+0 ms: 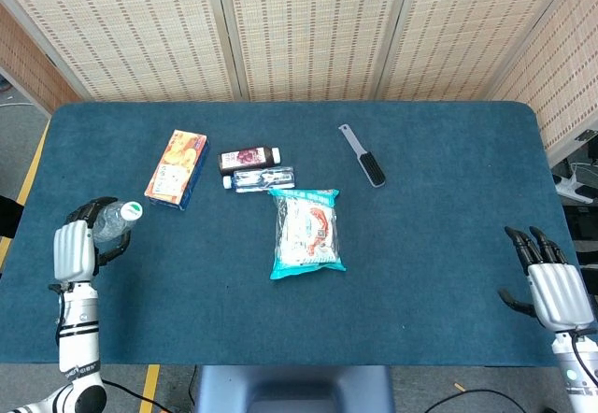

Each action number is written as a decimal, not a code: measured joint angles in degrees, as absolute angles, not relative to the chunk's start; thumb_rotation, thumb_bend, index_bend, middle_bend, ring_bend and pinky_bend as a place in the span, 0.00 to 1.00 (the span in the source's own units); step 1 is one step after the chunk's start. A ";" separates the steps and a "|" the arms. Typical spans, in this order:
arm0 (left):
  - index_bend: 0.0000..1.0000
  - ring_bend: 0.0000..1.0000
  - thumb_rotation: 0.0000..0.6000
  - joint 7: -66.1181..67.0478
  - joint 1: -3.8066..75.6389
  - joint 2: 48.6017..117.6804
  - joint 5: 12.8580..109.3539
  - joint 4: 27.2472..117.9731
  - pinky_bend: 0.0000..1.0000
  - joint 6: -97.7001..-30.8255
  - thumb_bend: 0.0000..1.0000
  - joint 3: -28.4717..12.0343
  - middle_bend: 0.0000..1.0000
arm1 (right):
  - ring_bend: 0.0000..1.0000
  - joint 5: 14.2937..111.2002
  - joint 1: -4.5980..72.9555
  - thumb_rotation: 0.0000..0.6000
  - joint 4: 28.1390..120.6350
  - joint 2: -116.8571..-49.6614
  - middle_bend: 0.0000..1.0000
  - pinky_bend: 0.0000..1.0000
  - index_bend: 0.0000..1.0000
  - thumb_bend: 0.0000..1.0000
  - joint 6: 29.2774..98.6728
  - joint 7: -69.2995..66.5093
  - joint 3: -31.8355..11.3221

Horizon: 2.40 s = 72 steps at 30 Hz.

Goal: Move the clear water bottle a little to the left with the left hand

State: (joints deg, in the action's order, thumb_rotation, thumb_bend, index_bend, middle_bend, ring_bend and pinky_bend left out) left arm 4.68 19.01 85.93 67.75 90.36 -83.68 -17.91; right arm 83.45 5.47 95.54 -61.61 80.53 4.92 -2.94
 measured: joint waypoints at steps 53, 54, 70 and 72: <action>0.40 0.34 1.00 -8.45 19.70 82.93 68.01 91.99 0.34 -77.92 0.58 -15.99 0.41 | 0.00 83.61 5.46 1.00 95.94 -61.02 0.11 0.16 0.00 0.12 80.47 4.32 -2.70; 0.40 0.34 1.00 -8.12 19.84 82.80 68.33 92.44 0.34 -78.09 0.58 -16.20 0.41 | 0.00 83.72 5.44 1.00 95.93 -61.01 0.11 0.16 0.00 0.12 80.55 4.26 -2.68; 0.40 0.34 1.00 -5.17 20.47 79.55 64.09 99.62 0.34 -76.64 0.58 -18.38 0.40 | 0.00 83.73 5.66 1.00 95.61 -61.26 0.11 0.16 0.00 0.12 80.05 4.57 -2.56; 0.40 0.34 1.00 -7.93 20.34 80.44 62.02 97.96 0.34 -74.76 0.58 -18.41 0.40 | 0.00 83.46 5.75 1.00 95.60 -61.29 0.11 0.16 0.00 0.12 79.78 4.69 -2.61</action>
State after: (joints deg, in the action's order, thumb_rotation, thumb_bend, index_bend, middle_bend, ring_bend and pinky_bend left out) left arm -7.93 20.34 80.44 62.02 97.96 -74.76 -18.41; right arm 83.46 5.75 95.60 -61.29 79.78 4.69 -2.61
